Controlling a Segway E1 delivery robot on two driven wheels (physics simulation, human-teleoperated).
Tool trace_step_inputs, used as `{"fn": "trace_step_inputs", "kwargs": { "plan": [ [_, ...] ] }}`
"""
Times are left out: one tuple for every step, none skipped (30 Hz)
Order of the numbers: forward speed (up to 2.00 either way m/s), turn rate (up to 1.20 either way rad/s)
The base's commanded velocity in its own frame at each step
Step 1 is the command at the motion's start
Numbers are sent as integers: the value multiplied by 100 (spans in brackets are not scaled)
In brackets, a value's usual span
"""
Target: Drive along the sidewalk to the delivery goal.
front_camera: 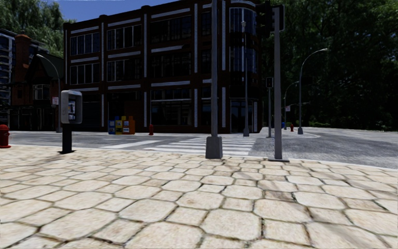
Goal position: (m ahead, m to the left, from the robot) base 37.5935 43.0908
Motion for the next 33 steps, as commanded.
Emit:
{"fn": "trace_step_inputs", "kwargs": {
  "plan": [
    [200, 32],
    [200, 32],
    [200, 32],
    [200, 32],
    [200, 32],
    [200, 32],
    [200, 32],
    [200, 32],
    [200, 32],
    [200, 32],
    [200, 32],
    [200, 32],
    [200, 32],
    [200, 32],
    [200, 32],
    [200, 32],
    [200, 32],
    [200, 32],
    [200, 32],
    [200, 32],
    [200, 32],
    [200, 32],
    [200, 32],
    [200, 32],
    [200, 32],
    [200, 32],
    [200, 32],
    [200, 32],
    [200, 32],
    [200, 23],
    [200, 23],
    [200, 0],
    [200, 0]
  ]
}}
